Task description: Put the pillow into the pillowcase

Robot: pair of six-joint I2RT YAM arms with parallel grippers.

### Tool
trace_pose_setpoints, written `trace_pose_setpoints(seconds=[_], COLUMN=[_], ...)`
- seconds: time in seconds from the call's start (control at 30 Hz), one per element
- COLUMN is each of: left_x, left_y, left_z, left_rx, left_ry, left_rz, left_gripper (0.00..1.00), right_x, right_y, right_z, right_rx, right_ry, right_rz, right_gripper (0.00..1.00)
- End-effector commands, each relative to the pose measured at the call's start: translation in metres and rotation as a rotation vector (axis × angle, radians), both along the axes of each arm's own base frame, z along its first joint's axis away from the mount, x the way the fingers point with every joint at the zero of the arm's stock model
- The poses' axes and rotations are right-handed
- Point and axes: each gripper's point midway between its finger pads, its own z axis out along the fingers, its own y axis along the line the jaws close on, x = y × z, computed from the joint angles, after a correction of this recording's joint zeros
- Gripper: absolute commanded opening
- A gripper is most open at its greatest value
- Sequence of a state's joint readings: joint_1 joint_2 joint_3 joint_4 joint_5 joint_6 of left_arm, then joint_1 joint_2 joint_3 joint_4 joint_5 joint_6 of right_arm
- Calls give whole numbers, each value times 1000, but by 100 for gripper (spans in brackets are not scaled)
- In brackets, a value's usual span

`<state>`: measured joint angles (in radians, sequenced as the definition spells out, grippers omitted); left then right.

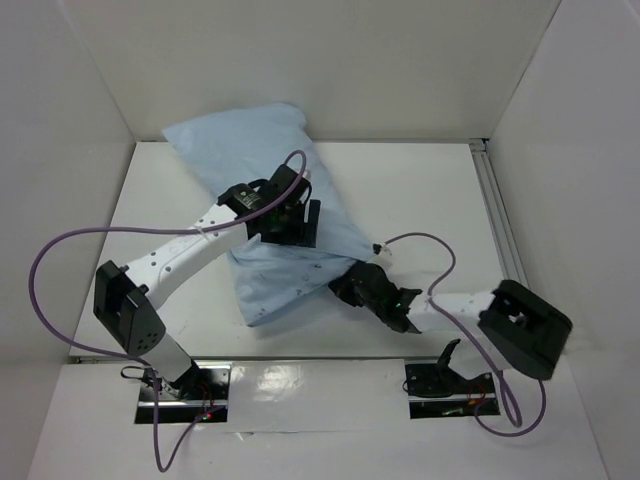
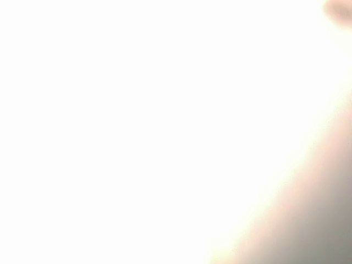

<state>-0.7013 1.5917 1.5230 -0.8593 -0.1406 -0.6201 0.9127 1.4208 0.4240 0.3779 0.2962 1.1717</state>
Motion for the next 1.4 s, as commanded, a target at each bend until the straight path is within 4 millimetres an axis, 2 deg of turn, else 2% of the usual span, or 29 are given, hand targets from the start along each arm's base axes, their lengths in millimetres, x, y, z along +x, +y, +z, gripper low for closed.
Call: trace_pose_setpoints(seconds=[0.0,0.07,0.1,0.13,0.17,0.27,0.3,0.33,0.37,0.43,0.47,0.5,0.63,0.7,0.73,0.77,0.8,0.9,0.93,0.97,1.0,1.07,1.1,1.13,1.17,1.2,1.23,1.3,1.37], left_x=[2,4,4,5,15,35,40,42,56,68,76,81,86,77,72,66,61,64,67,72,89,107,122,130,140,148,159,179,192], left_y=[-7,-19,-27,-37,-45,-73,-81,-89,-102,-108,-115,-119,-122,-120,-119,-113,-108,-80,-70,-59,-36,-13,8,18,29,39,59,78,86], left_z=[-1,3,4,-3,8,9,7,3,-3,-13,-5,-23,-21,-14,-6,22,30,83,88,95,99,94,90,88,77,70,64,50,38], left_rx=[-21,-41,-53,-51,-67,-91,-101,-92,-95,-67,-78,-57,-78,-97,-113,-141,-141,-171,-169,-175,-164,-146,-124,-101,-61,-40,-16,-15,-17], left_ry=[0,-1,-3,17,-10,-14,-8,3,0,4,-10,17,30,44,42,-4,-18,-144,-157,-172,-192,-194,-196,-207,-200,-195,-190,-175,-175], left_rz=[-52,-75,-91,-109,-117,-138,-146,-155,-155,-142,-142,-141,-135,-150,-159,-170,-182,-149,-139,-115,-59,-8,39,63,90,121,163,210,221], left_gripper=[85,85,85,85,85,85,83,83,83,83,83,83,82,82,82,84,85,87,87,87,87,87,87,87,88,90,90,93,95], right_x=[9,12,5,6,-5,-11,-22,-24,-28,-44,-46,-55,-58,-56,-57,-54,-52,-33,-27,-17,-8,6,17,23,28,32,38,41,44], right_y=[-63,-78,-95,-103,-120,-142,-159,-167,-174,-199,-204,-215,-220,-225,-234,-234,-236,-223,-217,-198,-185,-156,-140,-130,-112,-103,-91,-64,-54], right_z=[0,24,15,30,19,39,31,39,39,28,35,33,45,62,68,78,99,144,163,185,184,212,200,200,215,210,191,185,156], right_rx=[-85,-43,-101,-79,-144,-104,-155,-123,-101,-167,-115,-146,-67,-60,-96,-95,-123,-130,-190,-138,-194,-236,-319,-375,-362,-390,-462,-426,-468], right_ry=[-12,-47,-24,-54,-12,-34,0,-12,3,43,39,64,44,14,-6,-24,-73,-191,-252,-304,-301,-356,-312,-311,-318,-296,-262,-261,-206], right_rz=[-201,-249,-275,-302,-325,-420,-450,-485,-529,-586,-626,-650,-684,-704,-720,-725,-690,-630,-551,-498,-447,-314,-256,-194,-130,-92,-17,84,132], right_gripper=[0,0,0,0,0,0,0,0,0,0,0,0,0,0,8,26,36,70,78,83,87,96,97,97,99,99,99,100,100])
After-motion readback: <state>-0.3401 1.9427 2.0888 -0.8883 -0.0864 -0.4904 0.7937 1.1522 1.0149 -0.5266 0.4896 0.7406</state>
